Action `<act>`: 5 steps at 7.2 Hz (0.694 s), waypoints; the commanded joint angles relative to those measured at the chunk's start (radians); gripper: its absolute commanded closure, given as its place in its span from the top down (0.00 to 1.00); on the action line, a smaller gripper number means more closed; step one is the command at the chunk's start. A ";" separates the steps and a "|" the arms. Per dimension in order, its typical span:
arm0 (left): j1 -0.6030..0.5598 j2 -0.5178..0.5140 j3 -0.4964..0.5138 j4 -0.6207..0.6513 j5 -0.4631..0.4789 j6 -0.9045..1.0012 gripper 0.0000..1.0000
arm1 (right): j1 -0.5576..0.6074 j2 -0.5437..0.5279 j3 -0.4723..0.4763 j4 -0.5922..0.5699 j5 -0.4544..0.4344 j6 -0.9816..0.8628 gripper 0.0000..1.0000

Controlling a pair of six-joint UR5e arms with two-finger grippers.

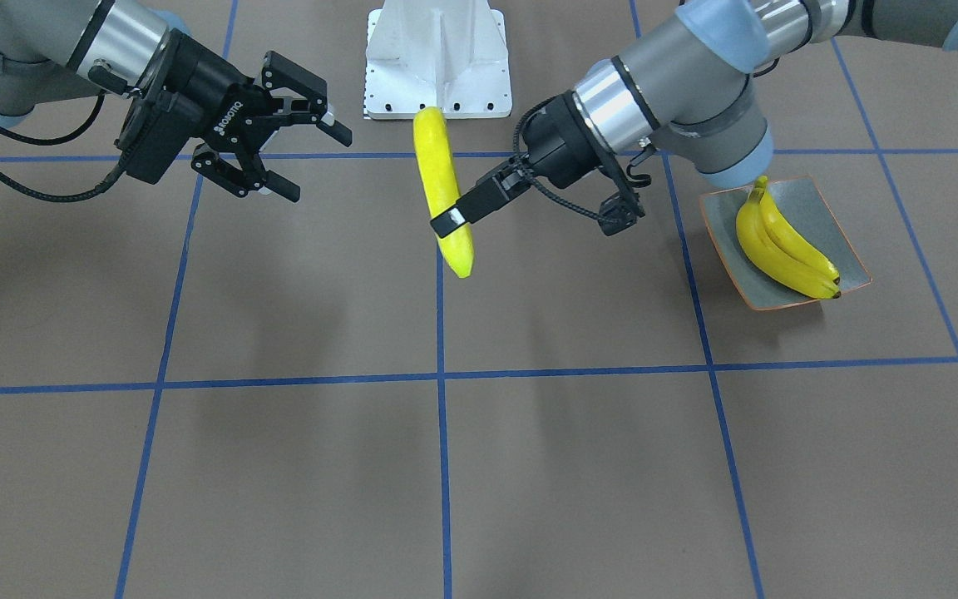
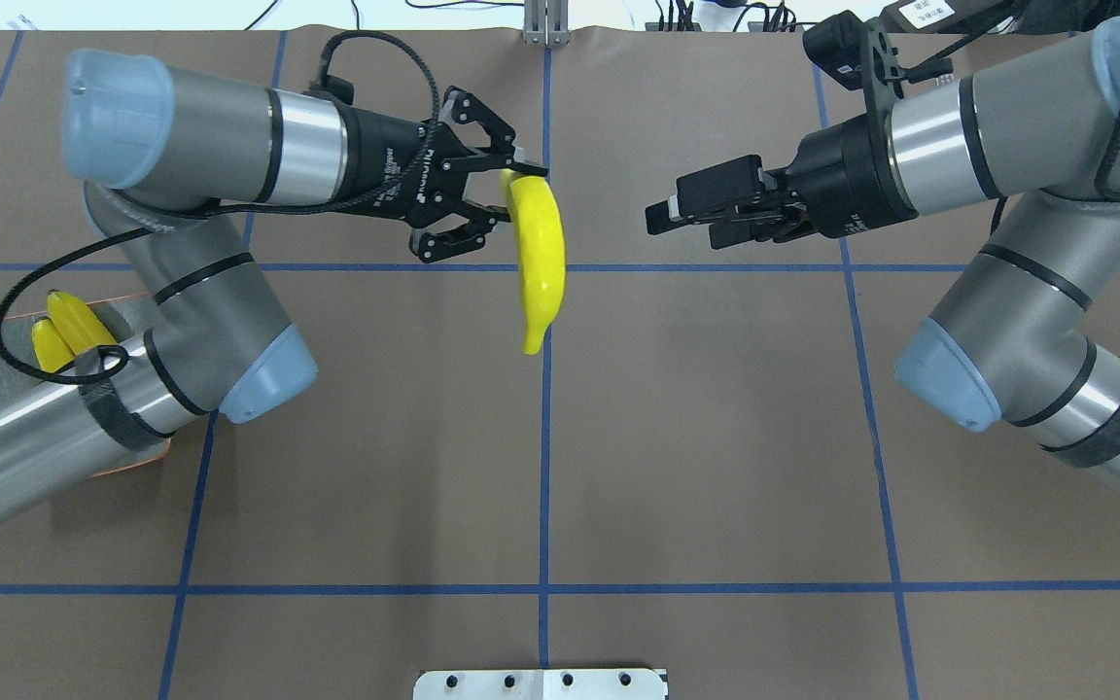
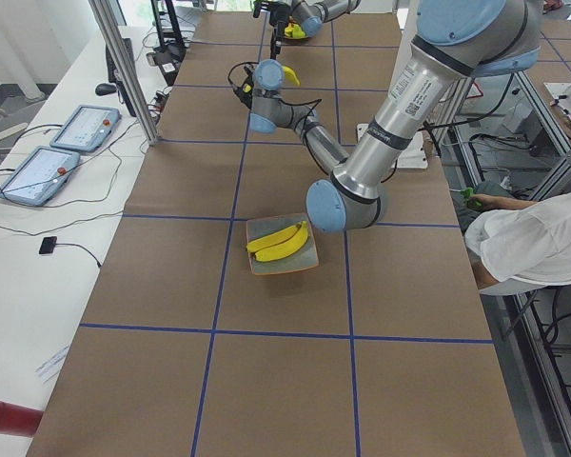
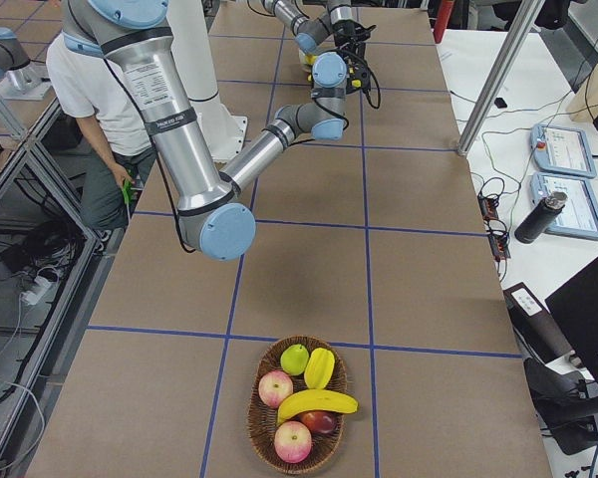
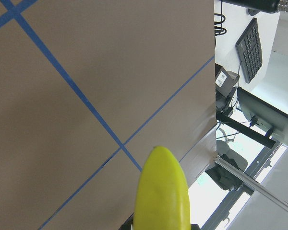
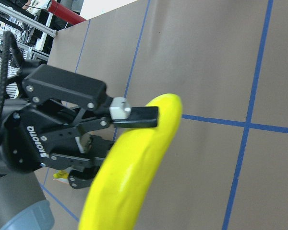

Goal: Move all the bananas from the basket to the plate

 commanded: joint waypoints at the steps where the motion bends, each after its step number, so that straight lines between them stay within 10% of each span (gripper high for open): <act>1: -0.114 0.175 -0.099 0.004 -0.096 0.044 0.00 | 0.024 -0.060 0.001 0.015 -0.003 0.000 1.00; 5: -0.362 0.532 -0.118 0.004 -0.280 0.413 0.00 | 0.080 -0.161 -0.005 0.013 -0.064 -0.014 1.00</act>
